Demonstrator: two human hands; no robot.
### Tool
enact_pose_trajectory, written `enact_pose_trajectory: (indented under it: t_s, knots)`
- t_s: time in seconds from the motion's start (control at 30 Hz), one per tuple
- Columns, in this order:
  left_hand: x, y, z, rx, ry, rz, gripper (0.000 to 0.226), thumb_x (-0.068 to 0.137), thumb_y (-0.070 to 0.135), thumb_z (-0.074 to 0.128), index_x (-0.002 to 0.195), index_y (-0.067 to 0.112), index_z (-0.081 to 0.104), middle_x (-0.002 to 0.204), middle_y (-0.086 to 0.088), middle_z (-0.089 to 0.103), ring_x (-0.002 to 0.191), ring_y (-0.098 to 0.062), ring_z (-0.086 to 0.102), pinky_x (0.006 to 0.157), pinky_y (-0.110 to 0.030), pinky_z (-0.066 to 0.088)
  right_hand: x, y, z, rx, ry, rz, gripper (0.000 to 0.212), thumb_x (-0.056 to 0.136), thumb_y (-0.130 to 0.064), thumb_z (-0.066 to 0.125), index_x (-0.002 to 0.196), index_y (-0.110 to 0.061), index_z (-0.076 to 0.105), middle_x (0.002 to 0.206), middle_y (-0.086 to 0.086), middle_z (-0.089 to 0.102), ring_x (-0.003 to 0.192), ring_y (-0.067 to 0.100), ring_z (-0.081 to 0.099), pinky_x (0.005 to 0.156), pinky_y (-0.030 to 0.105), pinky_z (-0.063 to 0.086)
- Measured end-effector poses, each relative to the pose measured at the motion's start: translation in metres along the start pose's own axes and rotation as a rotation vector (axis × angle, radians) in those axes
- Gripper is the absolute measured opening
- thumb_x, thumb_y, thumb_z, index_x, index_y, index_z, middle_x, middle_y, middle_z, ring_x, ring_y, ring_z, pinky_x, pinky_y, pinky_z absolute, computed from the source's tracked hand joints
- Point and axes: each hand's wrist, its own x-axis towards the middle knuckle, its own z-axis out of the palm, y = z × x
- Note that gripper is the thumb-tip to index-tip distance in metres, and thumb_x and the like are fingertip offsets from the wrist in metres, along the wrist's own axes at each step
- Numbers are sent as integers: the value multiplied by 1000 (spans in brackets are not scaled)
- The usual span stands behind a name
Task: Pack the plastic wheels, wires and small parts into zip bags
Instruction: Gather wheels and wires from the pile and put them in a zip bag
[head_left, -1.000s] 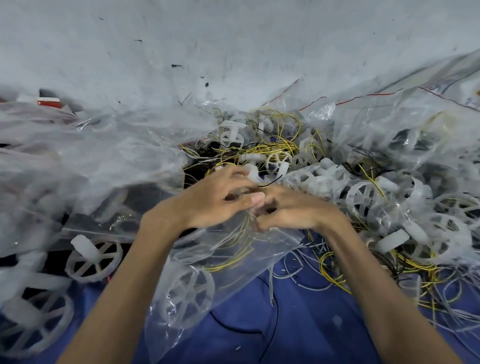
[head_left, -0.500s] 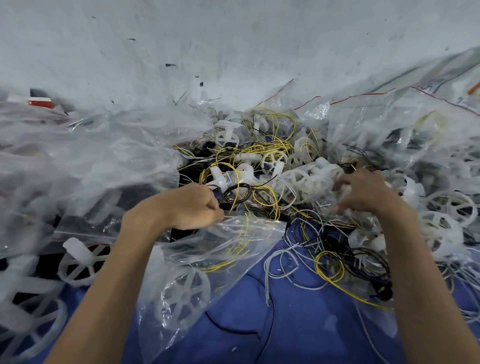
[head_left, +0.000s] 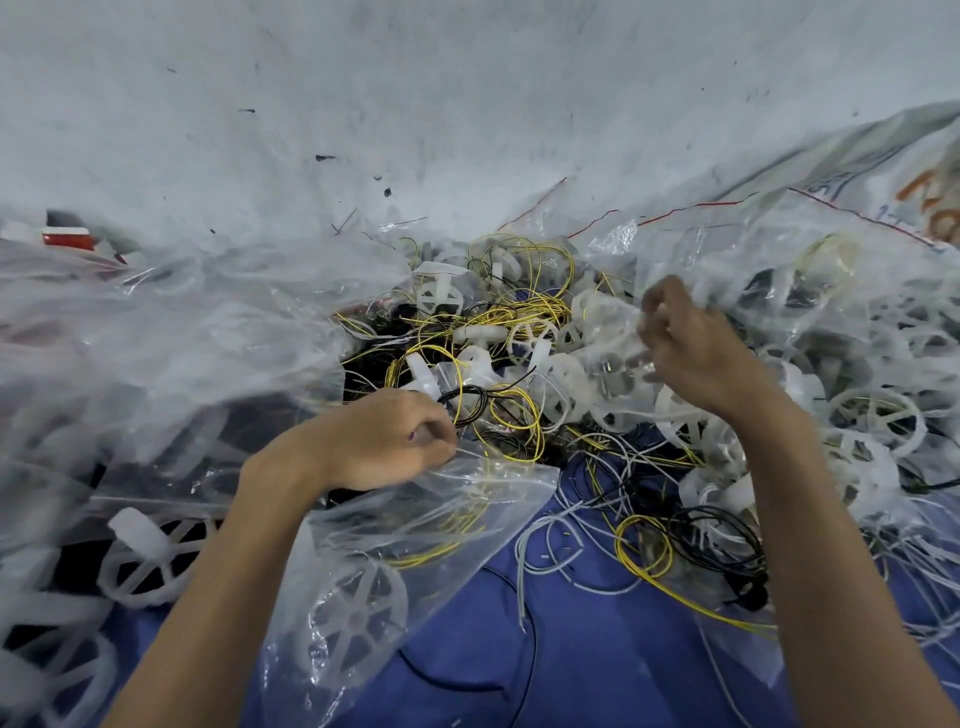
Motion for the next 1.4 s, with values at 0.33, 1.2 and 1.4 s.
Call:
enact_pose_trajectory:
  t_s: [0.33,1.2,1.4]
  knots:
    - [0,47,-2,-664,401,75,57,70,68,64,108,27,55,95,6,71,93,-23,67,87,-49,50,-10,-90,16,766,-197,-52,18,85,-14,40,92,-31,41,79,5,45,73,17,46,64,40,52]
    - [25,11,-4,-124,-118,-13,44,82,58,49,108,27,64,105,17,59,99,-5,53,92,-28,37,-1,-57,24,1328,-297,281,42,63,-14,75,98,-18,51,96,11,69,84,21,70,67,28,56]
    - [18,15,-14,-128,-109,112,15,86,41,60,71,36,61,91,14,64,95,-6,58,94,-38,42,0,-53,30,1209,-306,288,22,74,-8,73,91,-11,59,84,1,73,82,13,70,69,26,57]
